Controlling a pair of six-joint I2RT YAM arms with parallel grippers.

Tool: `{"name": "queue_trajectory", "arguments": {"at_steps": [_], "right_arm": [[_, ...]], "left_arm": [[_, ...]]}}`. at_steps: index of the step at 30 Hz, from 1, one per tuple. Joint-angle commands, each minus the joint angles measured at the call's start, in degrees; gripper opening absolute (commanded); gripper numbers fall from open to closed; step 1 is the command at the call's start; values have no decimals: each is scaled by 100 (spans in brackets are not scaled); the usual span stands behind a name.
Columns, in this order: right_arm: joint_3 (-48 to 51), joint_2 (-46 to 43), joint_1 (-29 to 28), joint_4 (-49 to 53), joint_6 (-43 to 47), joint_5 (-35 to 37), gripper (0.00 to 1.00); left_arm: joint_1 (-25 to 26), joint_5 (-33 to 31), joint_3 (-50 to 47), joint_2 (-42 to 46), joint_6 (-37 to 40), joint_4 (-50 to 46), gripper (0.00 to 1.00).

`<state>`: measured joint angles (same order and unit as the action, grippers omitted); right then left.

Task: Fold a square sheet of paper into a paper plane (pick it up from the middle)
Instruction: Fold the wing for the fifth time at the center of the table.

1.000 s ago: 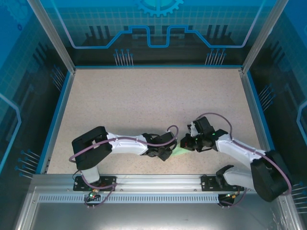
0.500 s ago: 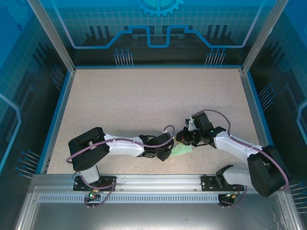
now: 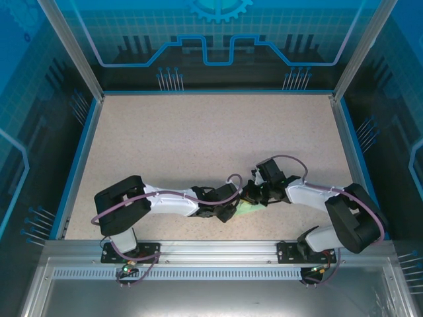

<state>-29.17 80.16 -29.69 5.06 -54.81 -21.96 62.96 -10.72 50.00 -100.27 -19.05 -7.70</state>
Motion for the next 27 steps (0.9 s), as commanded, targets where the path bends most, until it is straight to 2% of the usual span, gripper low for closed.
{"name": "queue_trajectory", "arguments": {"at_steps": [1, 10, 27], "right_arm": [[223, 17, -71, 249, 238, 294, 5], [414, 11, -72, 282, 641, 746, 5], [447, 201, 363, 345, 1313, 650, 5]], "left_arm": [[120, 767, -276, -762, 163, 174, 36], [117, 825, -268, -705, 198, 23, 36], [120, 1145, -464, -175, 647, -379, 36]]}}
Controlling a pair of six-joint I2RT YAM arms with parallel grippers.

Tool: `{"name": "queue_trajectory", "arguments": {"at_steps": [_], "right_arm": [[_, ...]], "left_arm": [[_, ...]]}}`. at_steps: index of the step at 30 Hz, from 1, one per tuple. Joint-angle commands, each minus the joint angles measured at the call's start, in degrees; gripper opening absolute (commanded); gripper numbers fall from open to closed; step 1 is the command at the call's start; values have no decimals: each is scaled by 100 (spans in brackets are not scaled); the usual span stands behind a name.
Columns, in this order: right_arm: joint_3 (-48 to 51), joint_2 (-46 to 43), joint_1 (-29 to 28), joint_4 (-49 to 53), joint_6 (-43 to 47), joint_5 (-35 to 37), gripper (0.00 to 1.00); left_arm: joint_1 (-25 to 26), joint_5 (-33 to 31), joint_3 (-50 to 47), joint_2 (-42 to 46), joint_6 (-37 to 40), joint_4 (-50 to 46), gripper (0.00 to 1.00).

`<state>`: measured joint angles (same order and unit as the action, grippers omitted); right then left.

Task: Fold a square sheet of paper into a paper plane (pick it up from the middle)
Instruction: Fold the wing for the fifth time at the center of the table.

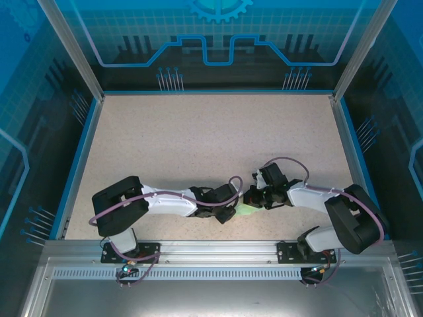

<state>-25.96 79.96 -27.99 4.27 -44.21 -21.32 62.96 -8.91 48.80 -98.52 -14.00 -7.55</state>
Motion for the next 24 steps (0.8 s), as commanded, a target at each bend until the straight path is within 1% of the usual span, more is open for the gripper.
{"name": "queue_trajectory", "arguments": {"at_steps": [1, 8, 16, 24], "right_arm": [[118, 231, 214, 449, 279, 594, 5], [93, 213, 320, 521, 419, 497, 5], [20, 239, 338, 605, 501, 446, 4], [22, 212, 340, 590, 492, 402, 4]], "left_arm": [[120, 961, -358, -327, 151, -430, 36], [117, 947, -522, -346, 42, -586, 36], [120, 825, -663, -19, 11, -947, 35], [122, 612, -556, 283, 37, -1449, 35]]}}
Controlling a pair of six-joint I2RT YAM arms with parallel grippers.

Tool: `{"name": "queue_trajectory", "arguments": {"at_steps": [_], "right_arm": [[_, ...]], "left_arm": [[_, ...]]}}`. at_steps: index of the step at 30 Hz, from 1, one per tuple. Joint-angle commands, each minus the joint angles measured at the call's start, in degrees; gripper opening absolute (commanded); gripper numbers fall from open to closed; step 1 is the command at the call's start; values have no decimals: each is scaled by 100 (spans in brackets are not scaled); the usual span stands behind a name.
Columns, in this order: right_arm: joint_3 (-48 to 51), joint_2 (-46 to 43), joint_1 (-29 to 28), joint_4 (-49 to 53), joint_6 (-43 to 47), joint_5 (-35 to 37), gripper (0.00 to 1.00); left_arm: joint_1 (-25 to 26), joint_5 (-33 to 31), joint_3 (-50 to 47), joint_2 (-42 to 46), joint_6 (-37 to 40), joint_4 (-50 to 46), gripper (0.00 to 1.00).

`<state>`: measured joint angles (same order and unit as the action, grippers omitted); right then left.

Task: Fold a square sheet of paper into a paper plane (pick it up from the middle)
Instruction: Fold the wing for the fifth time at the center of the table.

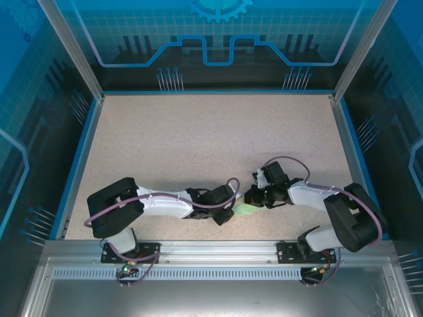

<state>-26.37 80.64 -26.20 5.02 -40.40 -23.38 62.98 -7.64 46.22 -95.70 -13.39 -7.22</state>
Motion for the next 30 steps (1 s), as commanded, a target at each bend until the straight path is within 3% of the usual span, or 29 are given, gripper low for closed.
{"name": "queue_trajectory", "arguments": {"at_steps": [1, 11, 18, 23, 30], "right_arm": [[66, 145, 163, 509, 103, 604, 4], [71, 60, 119, 461, 68, 527, 4], [54, 75, 23, 369, 59, 447, 4], [60, 83, -37, 292, 61, 403, 4], [112, -4, -67, 156, -18, 271, 4]], "left_arm": [[126, 492, -276, 51, -31, -1526, 35], [131, 89, 190, 21, -86, -2100, 33], [113, 198, 777, 811, -245, -2177, 33], [-286, 1156, 767, 1035, -814, -1290, 25], [-551, 2109, 431, 384, -1670, 390, 11]]}}
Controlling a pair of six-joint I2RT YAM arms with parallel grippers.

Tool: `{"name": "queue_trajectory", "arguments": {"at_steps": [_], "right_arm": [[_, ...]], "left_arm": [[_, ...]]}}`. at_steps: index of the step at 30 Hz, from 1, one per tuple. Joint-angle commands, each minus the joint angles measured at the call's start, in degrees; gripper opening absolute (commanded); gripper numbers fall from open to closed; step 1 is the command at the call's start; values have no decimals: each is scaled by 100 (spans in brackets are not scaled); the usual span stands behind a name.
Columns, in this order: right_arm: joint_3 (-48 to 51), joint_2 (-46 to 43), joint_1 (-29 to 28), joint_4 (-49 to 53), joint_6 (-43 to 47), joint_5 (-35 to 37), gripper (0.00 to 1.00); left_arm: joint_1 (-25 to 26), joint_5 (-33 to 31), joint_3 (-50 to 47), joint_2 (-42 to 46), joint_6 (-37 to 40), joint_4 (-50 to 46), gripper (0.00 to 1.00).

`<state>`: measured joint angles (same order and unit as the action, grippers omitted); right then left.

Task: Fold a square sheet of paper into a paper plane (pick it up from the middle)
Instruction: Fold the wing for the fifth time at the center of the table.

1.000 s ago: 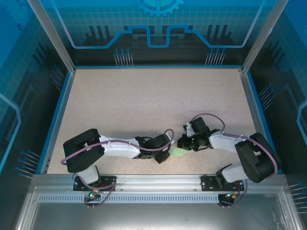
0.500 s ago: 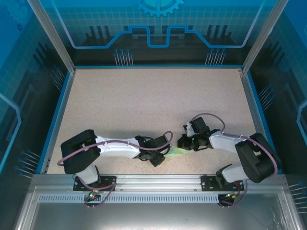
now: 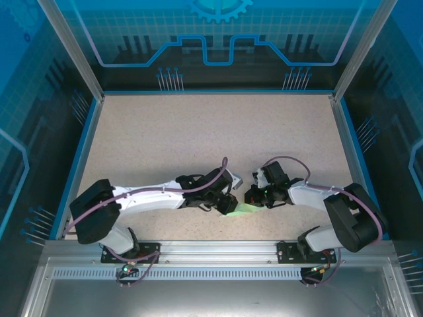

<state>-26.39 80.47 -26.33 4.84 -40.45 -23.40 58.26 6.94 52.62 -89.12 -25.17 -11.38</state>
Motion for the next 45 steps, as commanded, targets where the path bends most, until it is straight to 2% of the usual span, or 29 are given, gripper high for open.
{"name": "queue_trajectory", "arguments": {"at_steps": [1, 7, 17, 26, 33, 39, 45], "right_arm": [[108, 6, -57, 192, 5, 274, 4], [134, 2, -61, 193, -2, 284, 4], [123, 82, -53, 228, 46, 288, 3], [85, 43, -30, 293, 141, 230, 4], [-146, -610, -56, 635, 155, 63, 14], [58, -1272, -353, 380, -587, -202, 15], [244, -1205, -925, -166, -1395, 228, 13]], "left_arm": [[-133, 774, -307, -371, -608, 1043, 9], [-284, 941, -551, -881, -735, 1402, 1], [-315, 1202, -758, -1001, -516, 1232, 1], [-489, 985, -1117, -1025, -336, 946, 0], [-576, 1031, -1283, -1126, -271, 1061, 0], [-684, 1229, -1403, -1251, -322, 1414, 0], [-735, 1362, -1419, -1316, -346, 1649, 0]]}}
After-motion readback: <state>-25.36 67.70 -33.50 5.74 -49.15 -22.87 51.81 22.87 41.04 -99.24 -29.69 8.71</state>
